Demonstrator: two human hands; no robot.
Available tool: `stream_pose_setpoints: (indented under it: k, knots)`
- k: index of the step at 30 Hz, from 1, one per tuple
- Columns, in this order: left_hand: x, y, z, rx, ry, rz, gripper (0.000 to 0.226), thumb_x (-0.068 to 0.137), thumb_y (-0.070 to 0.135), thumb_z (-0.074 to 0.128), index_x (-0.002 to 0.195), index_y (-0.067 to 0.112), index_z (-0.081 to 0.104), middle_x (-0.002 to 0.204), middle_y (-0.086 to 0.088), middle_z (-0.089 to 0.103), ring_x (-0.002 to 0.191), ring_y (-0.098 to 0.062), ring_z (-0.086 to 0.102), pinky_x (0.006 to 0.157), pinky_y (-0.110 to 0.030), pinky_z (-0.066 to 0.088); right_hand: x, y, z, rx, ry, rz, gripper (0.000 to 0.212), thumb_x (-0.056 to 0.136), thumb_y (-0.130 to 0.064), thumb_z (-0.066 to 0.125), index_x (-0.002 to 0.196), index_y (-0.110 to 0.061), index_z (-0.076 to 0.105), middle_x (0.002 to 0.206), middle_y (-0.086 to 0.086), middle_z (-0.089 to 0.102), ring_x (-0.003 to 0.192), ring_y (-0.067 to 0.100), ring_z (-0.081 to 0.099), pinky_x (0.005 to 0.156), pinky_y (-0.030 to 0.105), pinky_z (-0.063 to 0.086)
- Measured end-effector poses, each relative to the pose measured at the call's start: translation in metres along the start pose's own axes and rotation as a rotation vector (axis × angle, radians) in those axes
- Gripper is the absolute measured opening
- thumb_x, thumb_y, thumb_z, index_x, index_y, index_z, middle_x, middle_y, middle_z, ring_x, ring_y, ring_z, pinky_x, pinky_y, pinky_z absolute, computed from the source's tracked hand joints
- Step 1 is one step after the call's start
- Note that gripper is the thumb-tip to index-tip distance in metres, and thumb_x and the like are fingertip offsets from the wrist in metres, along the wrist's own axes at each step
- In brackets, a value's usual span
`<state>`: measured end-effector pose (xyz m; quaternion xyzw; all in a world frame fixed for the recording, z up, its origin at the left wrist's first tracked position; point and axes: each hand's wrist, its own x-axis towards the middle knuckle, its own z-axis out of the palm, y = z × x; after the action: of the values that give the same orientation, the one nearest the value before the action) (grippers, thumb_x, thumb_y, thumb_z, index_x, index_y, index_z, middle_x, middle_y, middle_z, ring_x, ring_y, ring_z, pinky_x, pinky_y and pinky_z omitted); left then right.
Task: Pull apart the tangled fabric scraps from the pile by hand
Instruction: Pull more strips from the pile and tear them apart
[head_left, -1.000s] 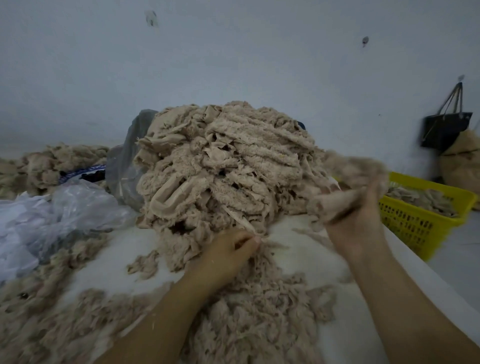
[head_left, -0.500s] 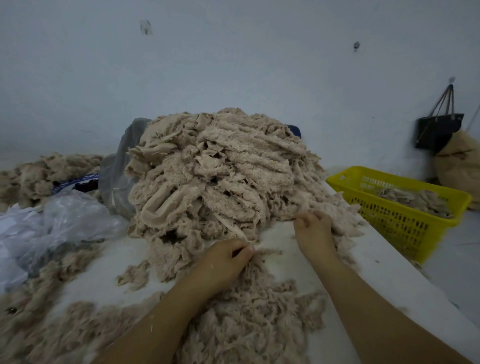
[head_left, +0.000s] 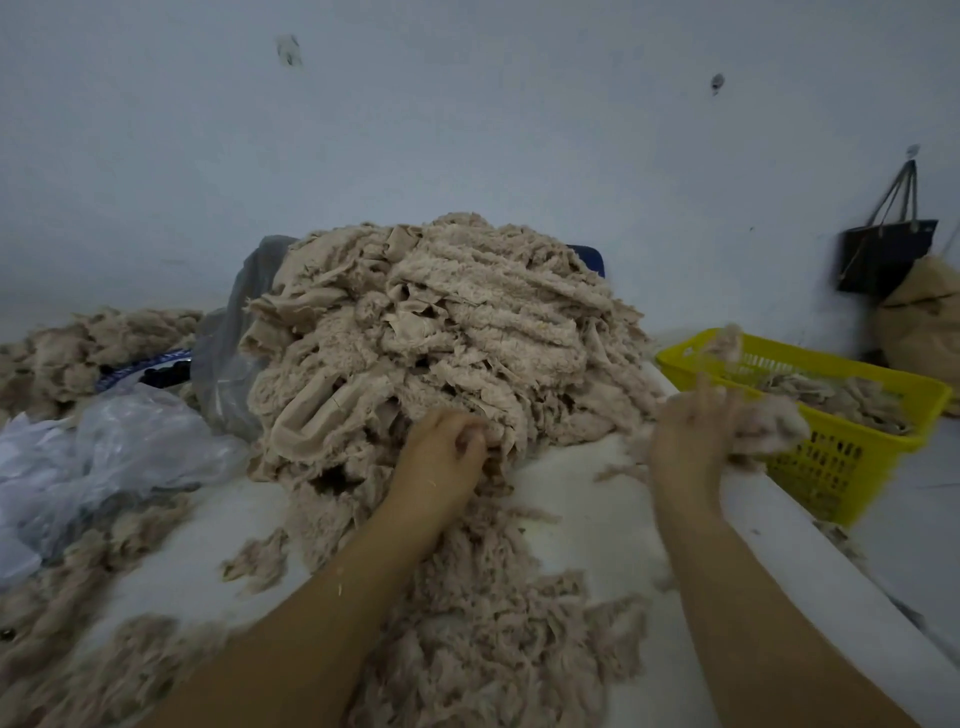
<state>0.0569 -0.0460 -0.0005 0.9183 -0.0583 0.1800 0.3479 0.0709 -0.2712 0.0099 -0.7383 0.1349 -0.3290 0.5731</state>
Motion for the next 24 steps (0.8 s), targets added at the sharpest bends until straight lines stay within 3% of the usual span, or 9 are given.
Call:
stream_pose_setpoints:
  k: [2,5,8,11,14,16,19,22,24]
  knots:
    - [0.006,-0.005,0.004,0.157,-0.021,-0.056,0.049,0.101,0.032,0.049,0.148,0.021,0.041,0.157,0.001,0.031,0.143,-0.024,0.024,0.112,-0.037,0.028,-0.026,-0.004,0.021,-0.115,-0.156,-0.111,0.043,0.105,-0.014,0.038,0.147,-0.013,0.044,0.165,0.002,0.008,0.15,0.016,0.012,0.112,0.027,0.025]
    - [0.013,-0.014,0.01,0.367,-0.186,-0.106,0.062,0.1,0.034,0.05,0.155,0.019,0.027,0.162,-0.005,0.024,0.146,-0.03,0.023,0.115,-0.041,0.026,-0.052,-0.012,0.048,-0.238,-0.488,-0.201,0.036,0.105,-0.021,0.038,0.135,-0.013,0.057,0.153,0.006,0.038,0.141,0.021,0.033,0.105,0.027,0.031]
    - [0.015,-0.015,0.01,0.267,-0.113,-0.05,0.032,0.1,0.018,0.051,0.127,0.005,0.061,0.131,-0.016,0.058,0.121,-0.034,0.052,0.099,-0.035,0.042,-0.067,-0.009,0.058,-0.238,-0.636,-0.134,0.034,0.103,-0.019,0.041,0.132,-0.014,0.059,0.137,0.006,0.055,0.116,0.016,0.052,0.089,0.019,0.036]
    - [0.006,-0.006,0.0,0.022,-0.057,0.007,0.013,0.1,0.012,0.053,0.09,0.007,0.061,0.092,-0.005,0.057,0.091,-0.019,0.055,0.072,-0.021,0.04,-0.076,0.001,0.064,-0.224,-0.737,-0.194,0.051,0.103,-0.019,0.043,0.152,-0.019,0.032,0.155,0.003,0.031,0.135,0.018,0.04,0.102,0.021,0.034]
    - [-0.015,0.012,-0.008,-0.091,-0.069,0.207,0.025,0.099,0.013,0.056,0.075,0.02,0.049,0.078,0.011,0.046,0.073,0.002,0.046,0.065,-0.01,0.034,-0.078,0.0,0.063,-0.132,-0.771,-0.246,0.047,0.102,-0.019,0.044,0.147,-0.032,0.036,0.14,-0.015,0.038,0.126,-0.006,0.038,0.1,0.006,0.027]
    - [-0.03,0.018,-0.01,-0.104,0.003,0.297,0.024,0.101,0.02,0.054,0.077,0.024,0.054,0.078,0.013,0.048,0.079,0.003,0.048,0.07,-0.01,0.034,-0.081,-0.001,0.059,-0.056,-0.762,-0.257,0.031,0.101,-0.014,0.046,0.113,-0.042,0.051,0.11,-0.023,0.055,0.093,-0.023,0.05,0.076,-0.002,0.036]
    - [-0.045,0.018,-0.013,-0.113,0.093,0.314,0.031,0.104,0.028,0.043,0.074,0.027,0.045,0.078,0.012,0.044,0.081,-0.008,0.043,0.072,-0.017,0.034,-0.075,-0.002,0.052,-0.029,-0.609,-0.198,0.023,0.101,-0.01,0.043,0.097,-0.03,0.053,0.084,-0.021,0.056,0.073,-0.012,0.056,0.059,0.004,0.039]
    - [-0.053,0.017,-0.018,-0.375,0.047,0.019,0.033,0.105,0.039,0.04,0.082,0.022,0.056,0.082,0.0,0.058,0.082,-0.014,0.056,0.076,-0.027,0.047,-0.06,0.0,0.043,-0.027,-0.431,-0.044,0.024,0.103,-0.02,0.036,0.086,-0.017,0.053,0.073,0.001,0.055,0.066,0.018,0.053,0.056,0.026,0.04]
    - [-0.051,0.016,-0.024,-0.781,0.054,-0.298,0.028,0.104,0.043,0.044,0.1,0.028,0.068,0.097,0.005,0.072,0.095,-0.018,0.067,0.088,-0.036,0.054,-0.054,0.001,0.038,0.013,-0.382,0.018,0.029,0.104,-0.023,0.033,0.081,-0.018,0.05,0.068,0.01,0.049,0.061,0.028,0.047,0.057,0.036,0.037]
